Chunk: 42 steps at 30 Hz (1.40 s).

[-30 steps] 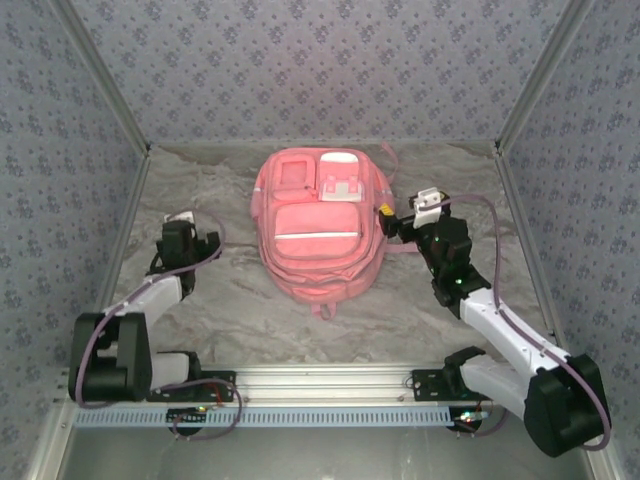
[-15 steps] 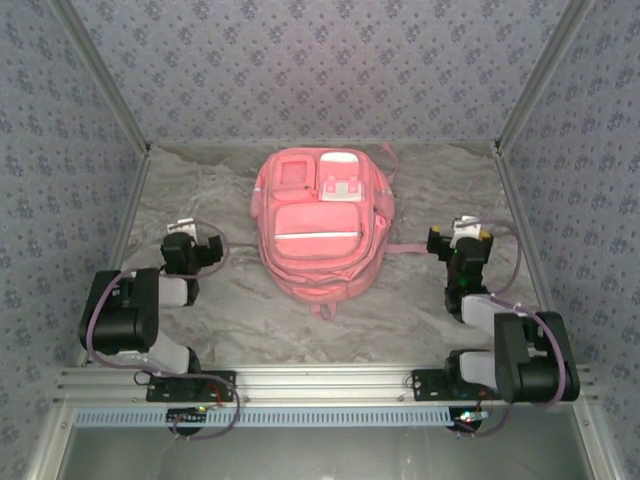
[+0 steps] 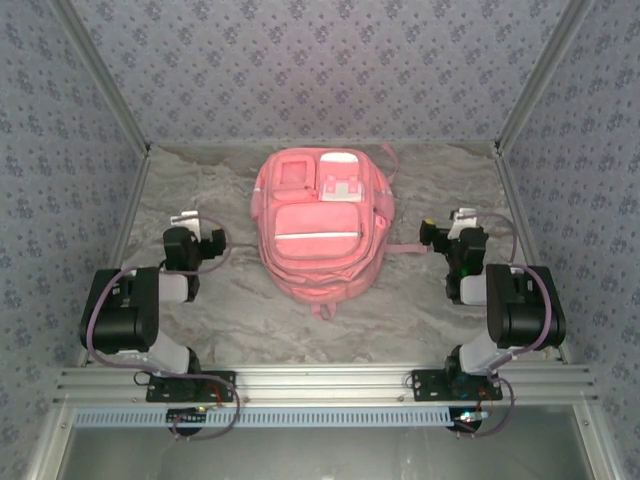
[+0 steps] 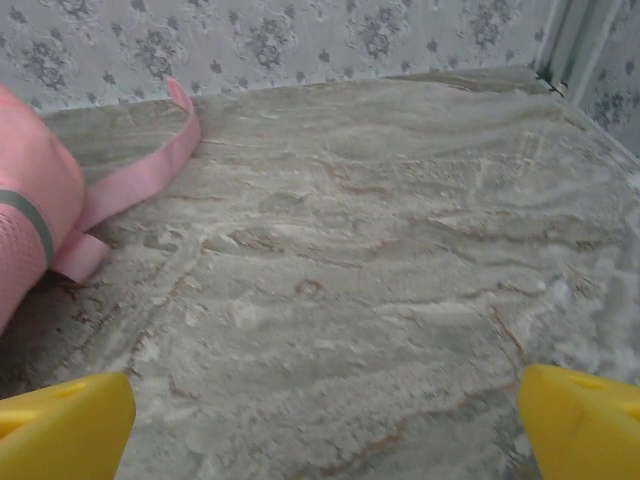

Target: Pack books, pencil case, and school supplies into a backpack

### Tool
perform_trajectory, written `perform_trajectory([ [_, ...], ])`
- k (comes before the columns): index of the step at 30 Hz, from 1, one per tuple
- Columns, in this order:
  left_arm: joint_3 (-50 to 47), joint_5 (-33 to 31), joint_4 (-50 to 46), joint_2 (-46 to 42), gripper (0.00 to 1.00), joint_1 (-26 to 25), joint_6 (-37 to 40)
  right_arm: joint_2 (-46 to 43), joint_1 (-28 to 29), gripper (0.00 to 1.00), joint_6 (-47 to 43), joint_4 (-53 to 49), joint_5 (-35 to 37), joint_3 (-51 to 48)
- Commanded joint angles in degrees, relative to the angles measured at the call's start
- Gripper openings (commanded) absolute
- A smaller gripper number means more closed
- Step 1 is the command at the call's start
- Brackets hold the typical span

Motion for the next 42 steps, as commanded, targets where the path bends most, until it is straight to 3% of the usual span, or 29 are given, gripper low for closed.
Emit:
perform_trajectory([
  [1, 1.06, 1.31, 1.48, -0.11, 0.98, -0.10, 0.80, -0.62, 0.86, 1.00, -0.79, -4.40, 3.84, 0.10],
  [9, 1.08, 3.58, 1.48, -0.14, 0.98, 1.22, -0.06, -0.50, 4.89, 1.00, -4.29, 0.96, 11.10, -2.27],
  [17, 0.83, 3.58, 1.66, -0.19, 0.98, 1.22, -0.05, -0.70, 3.58, 1.00, -3.24, -3.84, 7.75, -0.41],
  [42, 0.90, 2.96, 1.73, -0.15, 0.98, 0.82, 0.18, -0.70, 3.29, 1.00, -3.14, -4.02, 7.15, -0.34],
])
